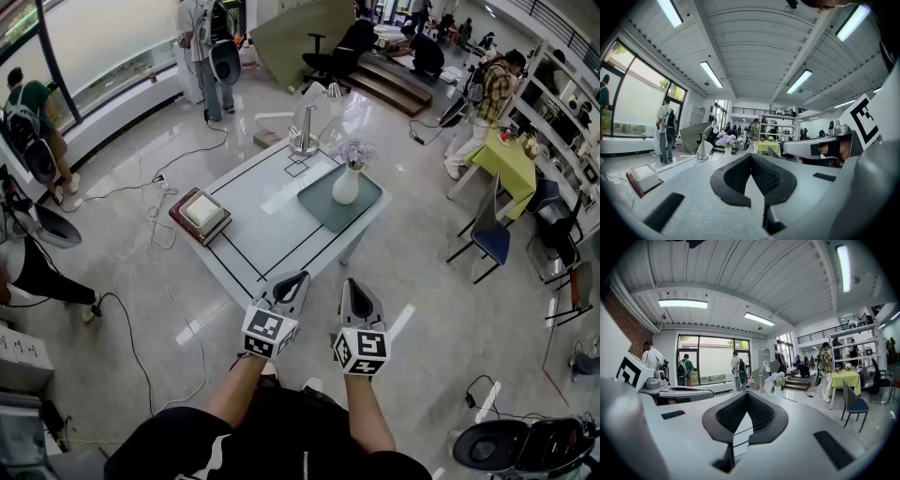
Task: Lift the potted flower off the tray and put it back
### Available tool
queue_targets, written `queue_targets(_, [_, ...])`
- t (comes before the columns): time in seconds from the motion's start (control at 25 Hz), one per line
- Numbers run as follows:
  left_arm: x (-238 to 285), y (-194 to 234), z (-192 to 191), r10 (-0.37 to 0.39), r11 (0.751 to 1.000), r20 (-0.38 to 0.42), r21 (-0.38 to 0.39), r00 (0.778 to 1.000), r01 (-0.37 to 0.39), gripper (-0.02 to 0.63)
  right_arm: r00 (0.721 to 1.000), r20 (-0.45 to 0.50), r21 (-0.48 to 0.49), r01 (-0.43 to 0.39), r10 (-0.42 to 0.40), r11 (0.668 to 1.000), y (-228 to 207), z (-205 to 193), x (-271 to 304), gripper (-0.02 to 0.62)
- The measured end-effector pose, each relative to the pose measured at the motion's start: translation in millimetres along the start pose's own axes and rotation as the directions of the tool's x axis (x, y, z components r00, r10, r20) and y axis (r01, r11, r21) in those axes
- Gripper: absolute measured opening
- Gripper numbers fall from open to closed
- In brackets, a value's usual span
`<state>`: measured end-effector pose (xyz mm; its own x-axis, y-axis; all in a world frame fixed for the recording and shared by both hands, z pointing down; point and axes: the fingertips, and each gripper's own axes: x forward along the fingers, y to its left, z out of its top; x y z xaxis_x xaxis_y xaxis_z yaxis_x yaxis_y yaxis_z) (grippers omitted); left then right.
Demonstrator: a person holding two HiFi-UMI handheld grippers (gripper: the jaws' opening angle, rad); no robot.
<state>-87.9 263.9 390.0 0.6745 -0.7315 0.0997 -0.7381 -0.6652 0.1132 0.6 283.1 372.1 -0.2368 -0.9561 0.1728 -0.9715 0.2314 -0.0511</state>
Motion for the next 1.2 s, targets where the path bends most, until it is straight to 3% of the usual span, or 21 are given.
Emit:
queue_targets(0.36, [17.8,6.8,-7.0,0.023,1.0,-0.011,0.016,1.0,-0.023,0.005,1.0,0.01,-0.004,-0.024,0.024,1.0,-9.1,-3.5,18.1,0.006])
queue_targets(0.96, [71.3,-36.4,-4.7,0.09,0.996,-0.019,0.025,0.996,-0.089,0.005,0.996,0.031,0.03,-0.081,0.08,0.996,-81.8,-7.5,16.7,0.008])
queue_targets(1.2, [113.1,-12.7,-8.9,0.096,0.995,-0.033,0.012,0.995,-0.096,0.005,0.995,0.012,0.041,-0.099,0.098,0.994,-97.3,-12.0,61.2,0.008])
